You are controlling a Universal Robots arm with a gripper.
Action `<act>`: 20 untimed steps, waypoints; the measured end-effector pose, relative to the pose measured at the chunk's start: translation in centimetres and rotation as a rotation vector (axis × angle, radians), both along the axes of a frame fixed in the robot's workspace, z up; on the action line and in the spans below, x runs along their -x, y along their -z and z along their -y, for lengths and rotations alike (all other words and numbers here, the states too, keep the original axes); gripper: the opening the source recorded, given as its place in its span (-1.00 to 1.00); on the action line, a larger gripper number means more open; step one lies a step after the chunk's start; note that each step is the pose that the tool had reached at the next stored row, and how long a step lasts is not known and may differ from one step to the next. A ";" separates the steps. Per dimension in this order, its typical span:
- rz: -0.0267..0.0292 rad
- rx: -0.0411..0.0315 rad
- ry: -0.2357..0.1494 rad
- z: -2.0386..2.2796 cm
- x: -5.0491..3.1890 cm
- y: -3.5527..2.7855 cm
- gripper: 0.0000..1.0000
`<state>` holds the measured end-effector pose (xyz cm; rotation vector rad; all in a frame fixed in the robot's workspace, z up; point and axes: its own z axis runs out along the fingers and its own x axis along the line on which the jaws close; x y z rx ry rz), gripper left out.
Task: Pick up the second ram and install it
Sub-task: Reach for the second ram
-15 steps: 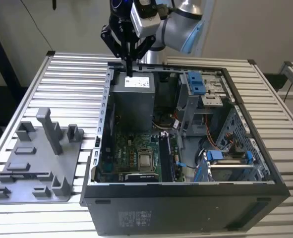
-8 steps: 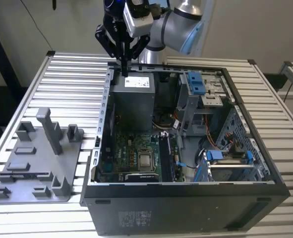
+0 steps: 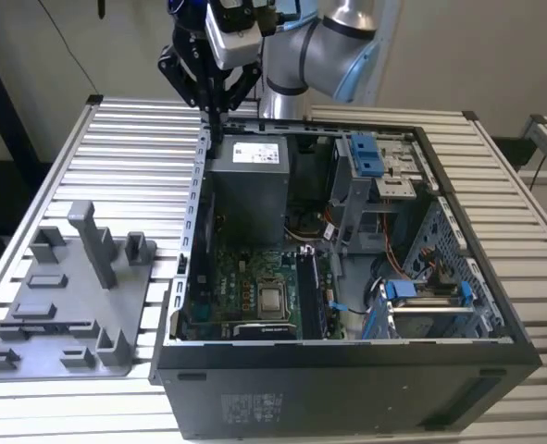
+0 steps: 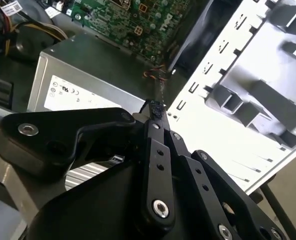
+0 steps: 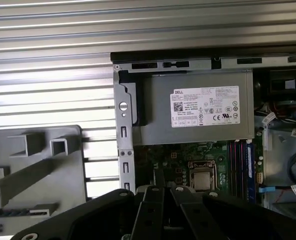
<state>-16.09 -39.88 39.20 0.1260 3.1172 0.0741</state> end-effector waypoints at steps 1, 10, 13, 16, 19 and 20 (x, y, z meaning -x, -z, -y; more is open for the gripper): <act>0.0000 -0.0001 0.000 0.00 0.37 0.00 -0.79; 0.0000 -0.0012 0.002 0.00 3.57 0.02 -0.79; 0.0000 -0.0017 0.002 0.00 4.53 0.03 -0.79; 0.0000 -0.0022 0.002 0.00 5.74 0.03 -0.79; 0.0000 -0.0026 0.003 0.00 6.99 0.03 -0.79; 0.0000 -0.0026 0.003 0.00 7.37 0.03 -0.79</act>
